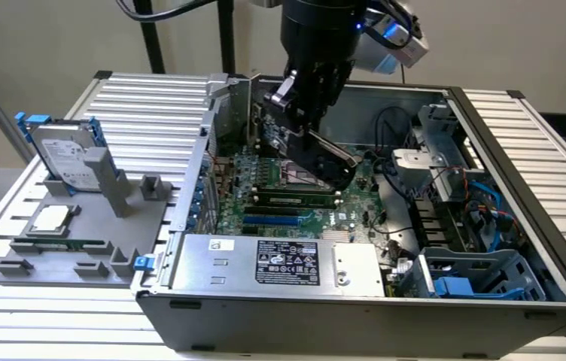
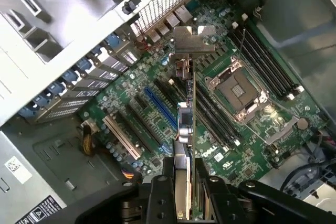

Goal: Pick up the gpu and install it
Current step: 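Insert the gpu into the slot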

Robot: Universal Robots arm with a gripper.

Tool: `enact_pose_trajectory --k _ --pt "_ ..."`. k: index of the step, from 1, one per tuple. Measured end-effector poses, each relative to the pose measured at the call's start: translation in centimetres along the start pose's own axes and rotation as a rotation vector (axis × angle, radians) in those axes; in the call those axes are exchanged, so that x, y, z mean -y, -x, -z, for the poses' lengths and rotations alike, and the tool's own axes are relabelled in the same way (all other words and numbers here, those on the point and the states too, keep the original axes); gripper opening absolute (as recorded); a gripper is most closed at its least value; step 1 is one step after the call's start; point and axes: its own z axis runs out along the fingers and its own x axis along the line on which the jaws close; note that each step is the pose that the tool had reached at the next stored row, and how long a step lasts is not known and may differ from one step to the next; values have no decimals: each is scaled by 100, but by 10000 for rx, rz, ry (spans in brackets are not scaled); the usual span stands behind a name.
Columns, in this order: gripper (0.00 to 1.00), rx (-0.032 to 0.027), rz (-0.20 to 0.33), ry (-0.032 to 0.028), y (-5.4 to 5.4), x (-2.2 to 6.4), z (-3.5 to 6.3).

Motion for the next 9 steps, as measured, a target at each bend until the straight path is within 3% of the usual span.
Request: enact_pose_trajectory --k 9 --pt "0 -38 1639 30 -1 1 -64"
